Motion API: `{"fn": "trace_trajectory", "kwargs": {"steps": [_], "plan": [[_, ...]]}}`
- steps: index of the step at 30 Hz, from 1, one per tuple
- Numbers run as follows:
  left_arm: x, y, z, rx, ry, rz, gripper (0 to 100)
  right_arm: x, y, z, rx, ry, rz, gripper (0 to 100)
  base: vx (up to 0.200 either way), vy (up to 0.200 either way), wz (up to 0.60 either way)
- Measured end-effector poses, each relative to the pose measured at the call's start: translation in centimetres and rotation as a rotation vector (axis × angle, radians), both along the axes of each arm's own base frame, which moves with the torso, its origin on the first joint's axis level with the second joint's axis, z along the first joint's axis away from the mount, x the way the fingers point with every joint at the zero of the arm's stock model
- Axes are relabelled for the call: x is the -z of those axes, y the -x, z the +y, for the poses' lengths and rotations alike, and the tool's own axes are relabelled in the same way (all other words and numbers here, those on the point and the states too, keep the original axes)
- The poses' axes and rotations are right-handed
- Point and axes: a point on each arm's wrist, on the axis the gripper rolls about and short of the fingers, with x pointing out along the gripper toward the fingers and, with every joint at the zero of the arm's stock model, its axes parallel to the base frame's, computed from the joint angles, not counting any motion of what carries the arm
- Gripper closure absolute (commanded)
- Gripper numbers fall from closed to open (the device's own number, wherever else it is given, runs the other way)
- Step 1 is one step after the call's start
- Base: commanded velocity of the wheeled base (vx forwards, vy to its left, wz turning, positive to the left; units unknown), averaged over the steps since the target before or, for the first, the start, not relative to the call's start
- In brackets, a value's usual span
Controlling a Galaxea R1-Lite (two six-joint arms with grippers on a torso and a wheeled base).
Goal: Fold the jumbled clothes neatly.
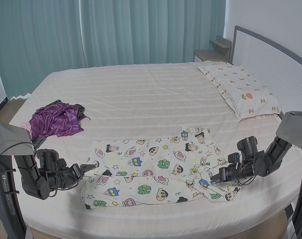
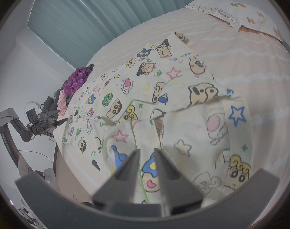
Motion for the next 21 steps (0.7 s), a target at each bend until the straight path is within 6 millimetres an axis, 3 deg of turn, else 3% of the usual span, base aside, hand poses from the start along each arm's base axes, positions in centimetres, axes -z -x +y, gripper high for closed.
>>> {"fn": "trace_trajectory", "kwargs": {"steps": [8,18,19,21], "plan": [[0.0,0.0,0.0,-0.008,-0.006,0.000,0,0.5,0.8,-0.3,0.037,-0.004,0.046,0,0.000,0.000,0.00],[0.1,-0.1,-0.2,-0.020,-0.017,0.002,0,-0.7,1.6,-0.5,0.112,-0.021,0.063,0,0.000,0.000,0.00],[0.1,-0.1,-0.2,-0.021,-0.018,0.002,0,-0.8,1.8,-0.5,0.112,-0.021,0.066,100,0.000,0.000,0.00],[0.2,-0.1,-0.2,-0.021,-0.018,0.004,0,-0.9,2.0,-0.4,0.111,-0.022,0.070,100,0.000,0.000,0.00]]}}
